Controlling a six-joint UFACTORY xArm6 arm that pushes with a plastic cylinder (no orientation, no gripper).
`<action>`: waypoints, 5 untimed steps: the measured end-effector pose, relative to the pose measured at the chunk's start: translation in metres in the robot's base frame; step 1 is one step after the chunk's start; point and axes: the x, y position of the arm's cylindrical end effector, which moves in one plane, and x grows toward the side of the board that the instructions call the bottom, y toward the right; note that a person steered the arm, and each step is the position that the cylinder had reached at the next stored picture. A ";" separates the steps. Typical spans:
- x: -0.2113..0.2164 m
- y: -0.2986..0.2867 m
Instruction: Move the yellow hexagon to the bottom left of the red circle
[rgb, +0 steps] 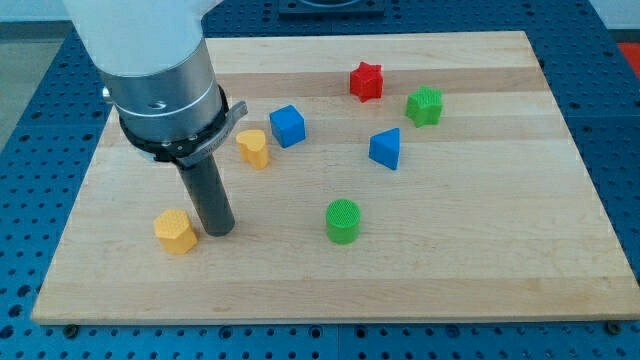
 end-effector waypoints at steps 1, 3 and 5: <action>0.000 -0.019; 0.000 -0.042; 0.000 -0.052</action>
